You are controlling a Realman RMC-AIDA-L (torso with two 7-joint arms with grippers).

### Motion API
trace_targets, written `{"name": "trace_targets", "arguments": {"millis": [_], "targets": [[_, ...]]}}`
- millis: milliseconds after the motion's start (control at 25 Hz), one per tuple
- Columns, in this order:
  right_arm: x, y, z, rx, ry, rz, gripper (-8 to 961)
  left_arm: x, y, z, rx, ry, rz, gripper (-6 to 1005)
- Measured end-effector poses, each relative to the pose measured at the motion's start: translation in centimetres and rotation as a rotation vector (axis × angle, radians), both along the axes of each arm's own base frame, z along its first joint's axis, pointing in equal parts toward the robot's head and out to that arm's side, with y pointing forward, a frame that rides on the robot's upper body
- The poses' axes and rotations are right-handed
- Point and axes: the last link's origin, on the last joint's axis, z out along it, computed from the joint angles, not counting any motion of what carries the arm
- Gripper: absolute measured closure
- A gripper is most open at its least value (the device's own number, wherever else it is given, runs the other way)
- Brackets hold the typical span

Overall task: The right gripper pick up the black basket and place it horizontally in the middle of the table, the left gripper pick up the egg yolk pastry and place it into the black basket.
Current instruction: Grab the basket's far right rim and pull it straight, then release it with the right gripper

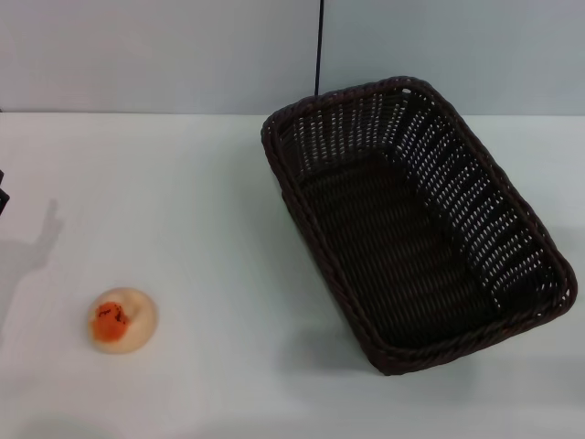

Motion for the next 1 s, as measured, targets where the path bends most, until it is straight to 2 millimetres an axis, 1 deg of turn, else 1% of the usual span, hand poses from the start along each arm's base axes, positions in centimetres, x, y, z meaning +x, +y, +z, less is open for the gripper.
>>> {"name": "trace_targets", "arguments": {"millis": [200, 320, 520, 640, 760, 800, 840, 880, 1000], "targets": [[0.2, 0.2, -0.1, -0.015, 0.005, -0.012, 138, -0.1, -0.3, 0.0, 0.005, -0.004, 0.007, 156], [0.1, 0.4, 0.4, -0.019, 0.003, 0.011, 138, -0.1, -0.3, 0.0, 0.009, -0.008, 0.008, 156], [-0.3, 1.0, 1.3, -0.138, -0.038, 0.098, 139, 0.1, 0.0, 0.0, 0.013, -0.01, 0.0, 156], [-0.5, 1.1, 2.6, -0.229, -0.058, 0.153, 139, 0.1, 0.0, 0.0, 0.015, -0.012, 0.001, 156], [-1.1, 1.2, 4.5, -0.31, -0.082, 0.202, 140, 0.0, -0.1, 0.0, 0.014, -0.011, 0.007, 156], [-1.4, 1.3, 5.2, -0.359, -0.084, 0.216, 140, 0.0, -0.1, 0.0, 0.014, -0.011, 0.008, 156], [-2.3, 1.8, 6.9, -0.465, -0.1, 0.228, 141, 0.0, -0.1, 0.0, 0.014, -0.011, 0.009, 156], [-2.3, 1.8, 6.9, -0.465, -0.1, 0.228, 141, 0.0, -0.1, 0.0, 0.014, -0.011, 0.009, 156], [-4.2, 3.1, 9.4, -0.67, -0.148, 0.186, 146, 0.0, 0.0, 0.1, 0.014, -0.008, 0.007, 157]]}}
